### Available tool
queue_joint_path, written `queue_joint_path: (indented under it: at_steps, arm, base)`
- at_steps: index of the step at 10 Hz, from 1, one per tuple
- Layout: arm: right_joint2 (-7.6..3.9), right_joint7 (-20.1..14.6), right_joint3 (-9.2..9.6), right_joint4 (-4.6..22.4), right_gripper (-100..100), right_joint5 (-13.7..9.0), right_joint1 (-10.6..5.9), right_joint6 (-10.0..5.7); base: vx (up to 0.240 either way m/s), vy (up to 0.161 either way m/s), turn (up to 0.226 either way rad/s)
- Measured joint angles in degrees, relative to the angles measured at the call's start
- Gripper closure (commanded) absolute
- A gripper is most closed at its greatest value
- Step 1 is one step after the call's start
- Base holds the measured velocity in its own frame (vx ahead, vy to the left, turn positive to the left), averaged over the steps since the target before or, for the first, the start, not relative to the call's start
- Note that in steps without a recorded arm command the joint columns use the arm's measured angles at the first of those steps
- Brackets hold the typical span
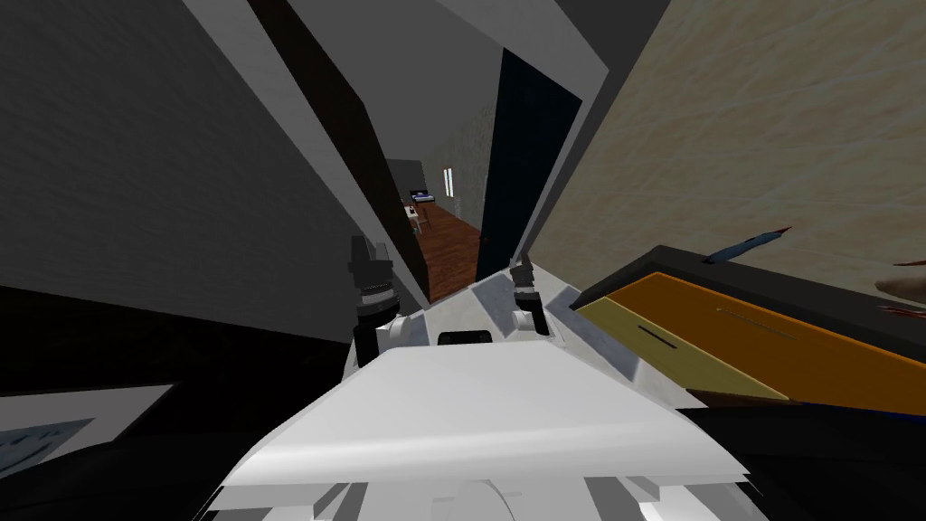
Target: Push the door open
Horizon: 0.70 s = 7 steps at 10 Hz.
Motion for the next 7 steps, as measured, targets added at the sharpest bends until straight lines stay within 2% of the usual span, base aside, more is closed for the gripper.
queue_joint_path:
  at_steps: [3, 7]
  arm:
    - [-0.53, -1.11, -0.17, 4.19, -100, 0.8, -1.7, -0.86]
    - [-0.88, -2.34, -0.12, 10.67, -100, 2.08, -3.88, -2.86]
  base:
    - [0.105, -0.074, 0.037]
    - [0.093, -0.073, 0.038]
